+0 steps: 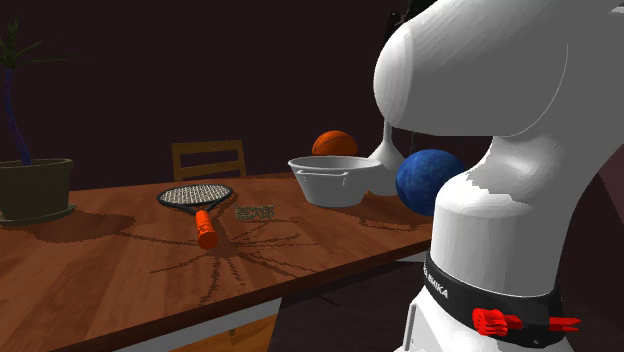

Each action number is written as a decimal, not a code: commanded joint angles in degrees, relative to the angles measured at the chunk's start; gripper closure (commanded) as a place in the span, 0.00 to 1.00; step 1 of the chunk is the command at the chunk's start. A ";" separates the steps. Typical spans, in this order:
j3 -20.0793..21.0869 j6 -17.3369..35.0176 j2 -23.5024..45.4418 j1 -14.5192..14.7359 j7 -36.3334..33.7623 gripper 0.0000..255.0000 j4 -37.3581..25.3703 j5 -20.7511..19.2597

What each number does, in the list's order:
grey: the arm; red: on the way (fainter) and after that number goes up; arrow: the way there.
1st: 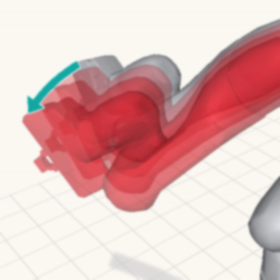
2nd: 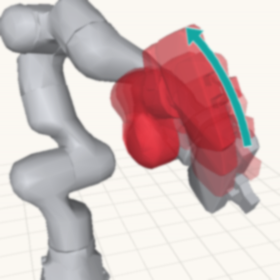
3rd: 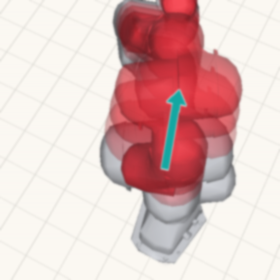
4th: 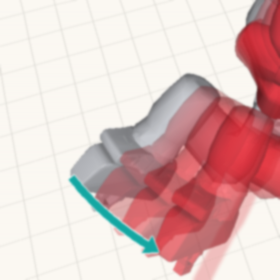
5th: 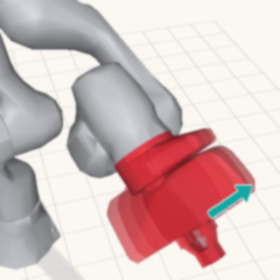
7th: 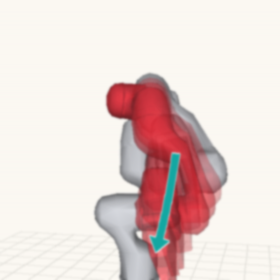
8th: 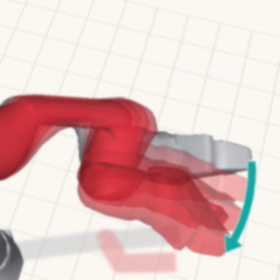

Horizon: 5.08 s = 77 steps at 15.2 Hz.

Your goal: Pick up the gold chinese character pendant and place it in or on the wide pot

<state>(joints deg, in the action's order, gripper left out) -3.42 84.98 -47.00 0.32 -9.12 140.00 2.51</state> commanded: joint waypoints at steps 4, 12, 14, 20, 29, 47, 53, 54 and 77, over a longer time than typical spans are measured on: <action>4.01 3.40 1.89 1.63 -3.41 0.00 1.42 2.27; 14.61 13.03 10.81 5.52 -12.31 0.00 1.98 7.03; 17.18 15.45 13.86 6.29 -14.58 0.00 1.36 7.71; 24.67 22.34 24.67 7.84 -21.93 0.00 -2.24 7.74; 33.78 29.85 45.14 9.64 -35.91 0.00 -12.41 -0.11; 32.45 31.68 79.51 22.93 -54.87 0.00 -35.83 -19.49; 32.10 33.36 80.26 23.01 -55.22 0.00 -34.81 -20.04; 32.10 33.36 80.26 23.01 -55.22 0.00 -34.81 -20.04; 33.68 28.52 75.78 21.90 -53.85 1.00 -35.61 -17.62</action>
<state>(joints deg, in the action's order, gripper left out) 30.08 113.95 29.40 22.43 -63.17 104.26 -15.41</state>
